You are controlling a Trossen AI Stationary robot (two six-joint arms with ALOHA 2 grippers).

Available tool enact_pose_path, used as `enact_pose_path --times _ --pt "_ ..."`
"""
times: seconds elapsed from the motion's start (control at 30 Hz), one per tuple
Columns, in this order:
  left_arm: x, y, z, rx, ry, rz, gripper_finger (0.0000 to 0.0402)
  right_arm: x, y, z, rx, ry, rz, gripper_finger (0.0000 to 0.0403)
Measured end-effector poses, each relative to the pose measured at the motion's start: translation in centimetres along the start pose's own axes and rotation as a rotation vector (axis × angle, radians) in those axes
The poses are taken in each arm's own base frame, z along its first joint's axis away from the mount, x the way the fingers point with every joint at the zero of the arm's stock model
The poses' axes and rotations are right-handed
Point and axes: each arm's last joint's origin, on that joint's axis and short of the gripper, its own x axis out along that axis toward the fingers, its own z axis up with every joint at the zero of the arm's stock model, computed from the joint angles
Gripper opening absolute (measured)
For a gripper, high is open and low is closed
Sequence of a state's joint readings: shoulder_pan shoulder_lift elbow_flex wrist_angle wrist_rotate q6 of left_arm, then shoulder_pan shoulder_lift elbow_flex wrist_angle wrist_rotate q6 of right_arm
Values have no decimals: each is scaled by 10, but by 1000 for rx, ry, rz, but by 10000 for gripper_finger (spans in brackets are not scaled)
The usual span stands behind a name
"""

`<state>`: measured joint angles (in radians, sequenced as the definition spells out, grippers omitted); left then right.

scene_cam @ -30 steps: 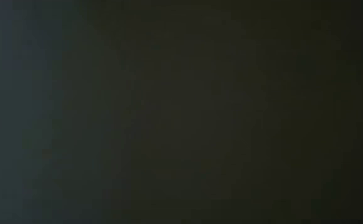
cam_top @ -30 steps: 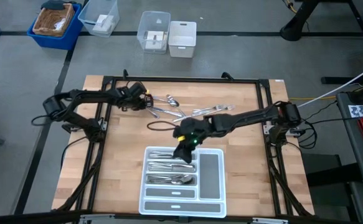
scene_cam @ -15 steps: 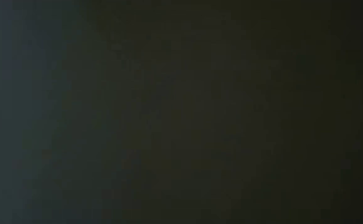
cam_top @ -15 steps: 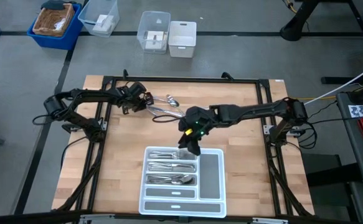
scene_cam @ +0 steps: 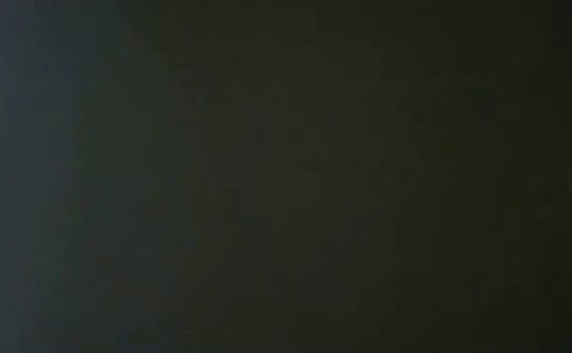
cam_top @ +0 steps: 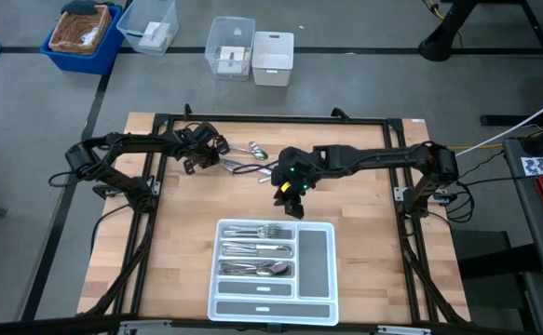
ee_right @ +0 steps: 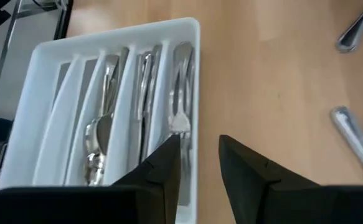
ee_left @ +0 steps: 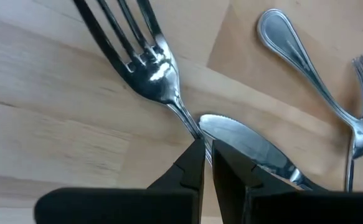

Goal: Sort silverware
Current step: Put the silver fork into the top section of the white silverware tray

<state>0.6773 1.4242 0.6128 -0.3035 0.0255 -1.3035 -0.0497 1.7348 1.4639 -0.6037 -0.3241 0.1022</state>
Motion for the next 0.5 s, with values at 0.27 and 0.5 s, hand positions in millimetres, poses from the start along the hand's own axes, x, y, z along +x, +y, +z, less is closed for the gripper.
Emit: enact_pose_path --times 0.27,0.5 --pt "0 0 0 -84 -12 3 19 -2 -7 1 -29 -6 -12 112" --pt "0 0 1 -181 -21 5 19 -2 -6 1 -51 -7 -11 112"
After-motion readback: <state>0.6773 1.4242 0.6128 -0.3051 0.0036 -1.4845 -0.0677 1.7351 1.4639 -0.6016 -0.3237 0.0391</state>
